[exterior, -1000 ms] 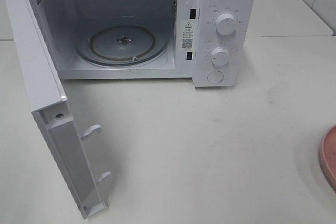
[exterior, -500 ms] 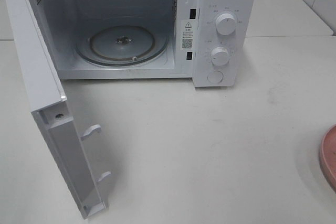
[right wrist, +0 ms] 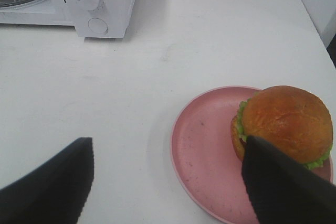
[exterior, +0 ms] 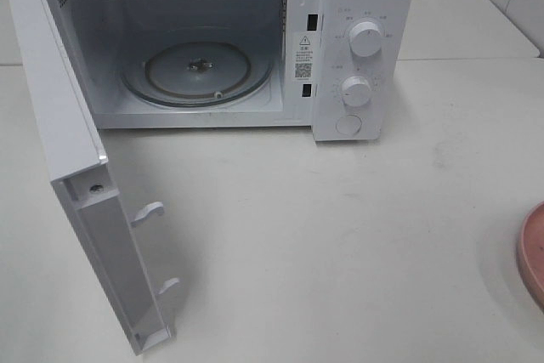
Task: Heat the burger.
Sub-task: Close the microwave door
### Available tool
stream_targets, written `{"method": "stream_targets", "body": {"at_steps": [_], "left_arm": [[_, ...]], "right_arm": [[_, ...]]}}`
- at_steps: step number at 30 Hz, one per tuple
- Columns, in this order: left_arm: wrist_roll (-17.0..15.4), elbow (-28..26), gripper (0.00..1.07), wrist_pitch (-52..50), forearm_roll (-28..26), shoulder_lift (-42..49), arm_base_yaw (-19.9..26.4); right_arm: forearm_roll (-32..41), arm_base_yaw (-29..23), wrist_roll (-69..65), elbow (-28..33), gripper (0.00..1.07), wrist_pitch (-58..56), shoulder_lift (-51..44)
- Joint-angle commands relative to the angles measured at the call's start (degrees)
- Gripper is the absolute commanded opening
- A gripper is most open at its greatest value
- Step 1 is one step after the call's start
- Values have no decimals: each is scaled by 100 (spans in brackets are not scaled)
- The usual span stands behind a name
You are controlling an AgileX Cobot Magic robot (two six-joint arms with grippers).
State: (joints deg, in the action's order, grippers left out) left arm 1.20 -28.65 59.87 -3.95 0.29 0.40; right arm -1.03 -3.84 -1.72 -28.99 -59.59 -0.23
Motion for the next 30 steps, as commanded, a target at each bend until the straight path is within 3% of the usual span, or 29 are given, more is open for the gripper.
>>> {"method": "stream_targets", "body": {"at_steps": [1, 12, 20, 22, 23, 25, 26, 27, 28, 30], "left_arm": [[-6, 17, 105, -46, -17, 115, 0], [-23, -11, 105, -92, -149, 103, -17], [-23, -246, 99, -848, -350, -596, -17], [-23, -246, 84, -1180, -350, -1175, -17], [-23, -246, 84, -1180, -350, -1175, -17], [-23, -246, 46, -1358, -350, -1702, -17], [-23, -246, 46, -1358, -350, -1702, -17], [-23, -246, 35, -1421, -350, -1879, -17], [-23, -246, 35, -1421, -350, -1879, -17], [0, -246, 0, -1748, -332, -2578, -17]], "right_arm": [[17, 52, 29, 0, 76, 17, -149], [17, 52, 29, 0, 76, 17, -149], [17, 52, 23, 0, 76, 17, -149], [17, 52, 23, 0, 76, 17, -149], [17, 52, 23, 0, 76, 17, -149], [17, 52, 23, 0, 76, 17, -149], [17, 52, 23, 0, 76, 17, -149], [17, 52, 23, 0, 76, 17, -149], [17, 52, 23, 0, 76, 17, -149], [17, 52, 23, 0, 76, 17, -149]]}}
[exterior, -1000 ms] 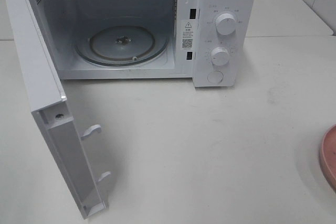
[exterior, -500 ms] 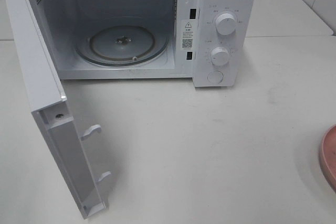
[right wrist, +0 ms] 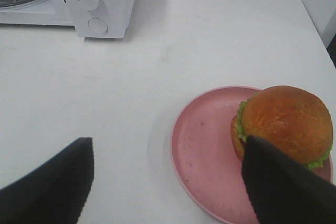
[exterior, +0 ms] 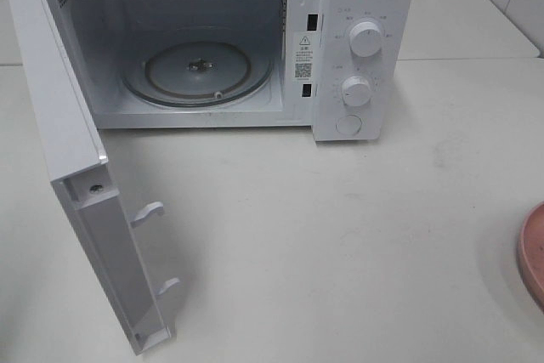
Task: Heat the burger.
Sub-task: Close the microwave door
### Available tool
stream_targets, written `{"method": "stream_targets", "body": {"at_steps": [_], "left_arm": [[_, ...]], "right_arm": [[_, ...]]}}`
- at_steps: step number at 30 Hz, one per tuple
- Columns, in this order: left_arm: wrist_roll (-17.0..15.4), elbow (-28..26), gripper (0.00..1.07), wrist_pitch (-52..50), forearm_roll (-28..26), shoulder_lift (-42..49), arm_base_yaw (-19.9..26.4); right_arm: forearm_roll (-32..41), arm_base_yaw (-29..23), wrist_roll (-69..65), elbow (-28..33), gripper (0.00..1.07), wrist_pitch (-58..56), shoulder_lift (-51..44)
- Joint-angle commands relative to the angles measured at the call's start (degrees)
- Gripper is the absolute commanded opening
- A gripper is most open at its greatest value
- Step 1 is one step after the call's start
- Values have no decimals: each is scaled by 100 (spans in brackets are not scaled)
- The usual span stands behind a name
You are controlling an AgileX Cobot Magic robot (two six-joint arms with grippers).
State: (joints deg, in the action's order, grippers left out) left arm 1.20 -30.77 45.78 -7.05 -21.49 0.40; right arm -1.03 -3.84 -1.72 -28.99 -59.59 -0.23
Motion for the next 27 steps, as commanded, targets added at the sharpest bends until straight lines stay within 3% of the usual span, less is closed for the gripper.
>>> {"method": "stream_targets", "body": {"at_steps": [1, 5, 7, 11, 13, 14, 15, 16, 18, 19, 23, 26, 27], "left_arm": [[0, -34, 0, -338, -23, -401, -17], [52, -11, 0, -1003, 115, -1129, -17], [235, 80, 0, -1616, 109, -1432, -17], [802, 693, 0, -3489, -80, -1925, -17], [888, 837, 0, -3839, -120, -1982, -17], [1003, 1175, 0, -4647, -126, -2074, -17], [1003, 1175, 0, -4647, -126, -2074, -17], [1026, 1587, 0, -5609, -92, -2166, -17], [1026, 1799, 0, -6125, -63, -2200, -17], [974, 2154, 0, -6961, 40, -2303, -17], [768, 2338, 0, -7162, 86, -2538, -17], [561, 2206, 0, -7311, 458, -2796, -17], [338, 2114, 0, -7357, 751, -3025, -17]], "right_arm": [[17, 52, 23, 0, 76, 17, -149], [17, 52, 23, 0, 76, 17, -149], [17, 52, 23, 0, 76, 17, -149], [17, 52, 23, 0, 76, 17, -149], [17, 52, 23, 0, 76, 17, -149], [17, 52, 23, 0, 76, 17, -149], [17, 52, 23, 0, 76, 17, -149], [17, 52, 23, 0, 76, 17, -149], [17, 52, 23, 0, 76, 17, -149], [17, 52, 17, 0, 76, 17, -149], [17, 52, 17, 0, 76, 17, -149], [17, 52, 17, 0, 76, 17, -149], [17, 52, 17, 0, 76, 17, -149]]}}
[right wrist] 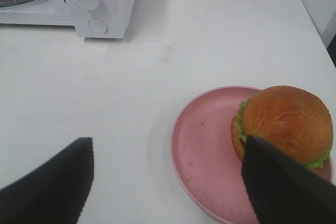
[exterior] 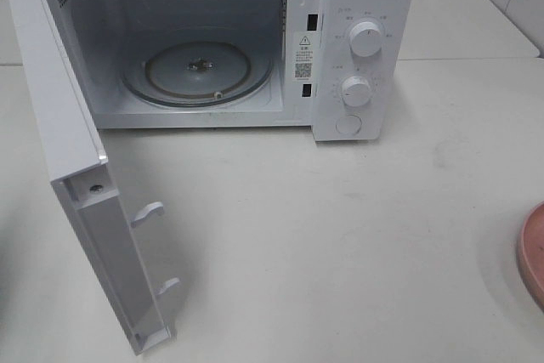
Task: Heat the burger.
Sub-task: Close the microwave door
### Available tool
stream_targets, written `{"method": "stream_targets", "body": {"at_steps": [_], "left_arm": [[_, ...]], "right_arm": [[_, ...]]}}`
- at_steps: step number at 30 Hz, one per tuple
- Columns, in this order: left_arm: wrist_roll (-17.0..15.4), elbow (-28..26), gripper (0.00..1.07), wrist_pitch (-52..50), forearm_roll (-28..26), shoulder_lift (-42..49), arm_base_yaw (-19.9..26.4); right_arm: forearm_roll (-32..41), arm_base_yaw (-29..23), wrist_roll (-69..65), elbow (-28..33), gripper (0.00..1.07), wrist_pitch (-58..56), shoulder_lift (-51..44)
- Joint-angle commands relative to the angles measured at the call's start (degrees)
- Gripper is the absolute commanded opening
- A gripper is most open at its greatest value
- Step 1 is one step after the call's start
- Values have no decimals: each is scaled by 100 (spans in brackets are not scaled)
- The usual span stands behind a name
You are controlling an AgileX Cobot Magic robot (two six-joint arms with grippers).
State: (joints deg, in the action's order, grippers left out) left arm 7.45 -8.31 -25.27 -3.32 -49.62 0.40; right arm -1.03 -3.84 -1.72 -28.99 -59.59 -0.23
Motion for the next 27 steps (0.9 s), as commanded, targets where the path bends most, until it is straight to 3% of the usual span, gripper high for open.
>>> {"method": "stream_targets", "body": {"at_steps": [1, 2, 3, 4, 5, 6, 8, 9, 11, 12, 17, 22, 27], "left_arm": [[-286, -132, 0, -252, 378, -212, -17], [-464, -155, 0, -309, 561, -327, -17], [-871, -183, 0, -464, 888, -556, -17], [-871, -183, 0, -464, 888, -556, -17], [-1094, -201, 0, -544, 1083, -682, -17], [-1467, -229, 0, -808, 1513, -911, -17], [-1610, -229, 0, -968, 1770, -1008, -17], [-1948, -229, 0, -1364, 2286, -1232, -17], [-2080, -229, 0, -1524, 2492, -1346, -17], [-2361, -229, 0, -1879, 2916, -1530, -17], [-2618, -241, 0, -2538, 3358, -1960, -160], [-2550, -361, 0, -2538, 3358, -2275, -716], [-2435, -476, 0, -2567, 2968, -2647, -1278]], "right_arm": [[17, 52, 17, 0, 76, 17, -149], [17, 52, 17, 0, 76, 17, -149], [17, 52, 17, 0, 76, 17, -149], [17, 52, 17, 0, 76, 17, -149], [17, 52, 17, 0, 76, 17, -149], [17, 52, 17, 0, 76, 17, -149], [17, 52, 17, 0, 76, 17, -149], [17, 52, 17, 0, 76, 17, -149], [17, 52, 17, 0, 76, 17, -149], [17, 52, 17, 0, 76, 17, -149], [17, 52, 17, 0, 76, 17, -149], [17, 52, 17, 0, 76, 17, -149], [17, 52, 17, 0, 76, 17, -149]]}}
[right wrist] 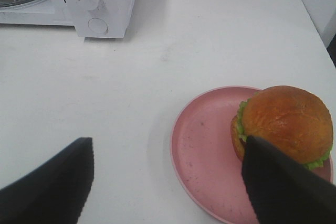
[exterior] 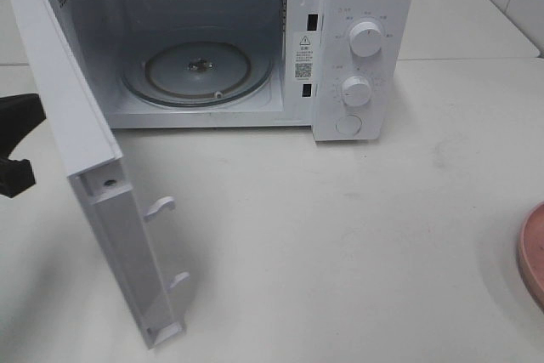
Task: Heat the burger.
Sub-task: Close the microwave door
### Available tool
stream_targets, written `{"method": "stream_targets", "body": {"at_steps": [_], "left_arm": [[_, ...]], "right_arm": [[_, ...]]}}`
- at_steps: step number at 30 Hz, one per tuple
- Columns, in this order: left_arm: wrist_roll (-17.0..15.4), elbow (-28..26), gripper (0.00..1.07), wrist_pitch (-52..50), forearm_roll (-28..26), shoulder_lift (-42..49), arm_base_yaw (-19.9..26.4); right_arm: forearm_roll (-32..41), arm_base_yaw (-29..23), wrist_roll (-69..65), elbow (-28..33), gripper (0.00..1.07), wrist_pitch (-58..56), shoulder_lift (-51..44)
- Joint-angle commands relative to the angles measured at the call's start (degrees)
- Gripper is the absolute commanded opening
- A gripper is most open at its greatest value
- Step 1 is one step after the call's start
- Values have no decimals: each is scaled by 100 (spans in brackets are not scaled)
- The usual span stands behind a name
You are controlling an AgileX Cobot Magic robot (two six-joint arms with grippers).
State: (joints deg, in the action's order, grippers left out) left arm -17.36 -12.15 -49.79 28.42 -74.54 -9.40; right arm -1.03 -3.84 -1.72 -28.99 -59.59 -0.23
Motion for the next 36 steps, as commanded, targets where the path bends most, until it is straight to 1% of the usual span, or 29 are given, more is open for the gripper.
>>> {"method": "stream_targets", "body": {"at_steps": [1, 3, 4, 5, 6, 7, 8, 9, 10, 11, 12, 13, 14, 16, 17, 18, 19, 20, 21, 23, 26, 28, 29, 30, 31, 33, 34, 35, 36], "left_arm": [[126, -103, 0, -132, -384, -258, -481], [206, -103, 0, -138, -498, -298, -590], [390, -103, 0, -138, -768, -378, -791], [476, -103, 0, -138, -957, -424, -900], [476, -103, 0, -138, -957, -424, -900], [716, -103, 0, -143, -1392, -498, -1129], [716, -103, 0, -143, -1392, -498, -1129], [963, -103, 0, -160, -1856, -567, -1352], [1112, -115, 0, -189, -2131, -607, -1484], [1112, -115, 0, -189, -2131, -607, -1484], [1364, -183, 0, -195, -2561, -688, -1725], [1364, -183, 0, -195, -2561, -688, -1725], [1564, -344, 0, -195, -2905, -802, -1948], [1639, -424, 0, -195, -3008, -871, -2068], [1851, -647, 0, -195, -3243, -1031, -2292], [1937, -739, 0, -195, -3335, -1100, -2378], [1937, -739, 0, -195, -3335, -1100, -2378], [2097, -963, 0, -189, -3535, -1266, -2527], [2097, -963, 0, -189, -3535, -1266, -2527], [2361, -1318, 0, -183, -3959, -1604, -2802], [2441, -1381, 0, -183, -4068, -1684, -2871], [2796, -1765, 0, -166, -4515, -1971, -3094], [2796, -1765, 0, -166, -4515, -1971, -3094], [2916, -1994, 0, -172, -4698, -2126, -3186], [2916, -1994, 0, -172, -4698, -2126, -3186], [2991, -2343, 0, -160, -4933, -2389, -3266], [2991, -2343, 0, -160, -4933, -2389, -3266], [3014, -2578, 0, -97, -4996, -2538, -3266], [3014, -2578, 0, -97, -4996, -2538, -3266]], "right_arm": [[17, 52, 17, 0, 76, 17, -149], [17, 52, 17, 0, 76, 17, -149], [17, 52, 17, 0, 76, 17, -149], [17, 52, 17, 0, 76, 17, -149], [17, 52, 17, 0, 76, 17, -149], [17, 52, 17, 0, 76, 17, -149], [17, 52, 17, 0, 76, 17, -149], [17, 52, 17, 0, 76, 17, -149], [17, 52, 17, 0, 76, 17, -149], [17, 52, 17, 0, 76, 17, -149], [17, 52, 17, 0, 76, 17, -149], [17, 52, 17, 0, 76, 17, -149], [17, 52, 17, 0, 76, 17, -149], [17, 52, 17, 0, 76, 17, -149], [17, 52, 17, 0, 76, 17, -149], [17, 52, 17, 0, 76, 17, -149], [17, 52, 17, 0, 76, 17, -149], [17, 52, 17, 0, 76, 17, -149], [17, 52, 17, 0, 76, 17, -149], [17, 52, 17, 0, 76, 17, -149], [17, 52, 17, 0, 76, 17, -149], [17, 52, 17, 0, 76, 17, -149], [17, 52, 17, 0, 76, 17, -149], [17, 52, 17, 0, 76, 17, -149], [17, 52, 17, 0, 76, 17, -149], [17, 52, 17, 0, 76, 17, -149], [17, 52, 17, 0, 76, 17, -149], [17, 52, 17, 0, 76, 17, -149], [17, 52, 17, 0, 76, 17, -149]]}}
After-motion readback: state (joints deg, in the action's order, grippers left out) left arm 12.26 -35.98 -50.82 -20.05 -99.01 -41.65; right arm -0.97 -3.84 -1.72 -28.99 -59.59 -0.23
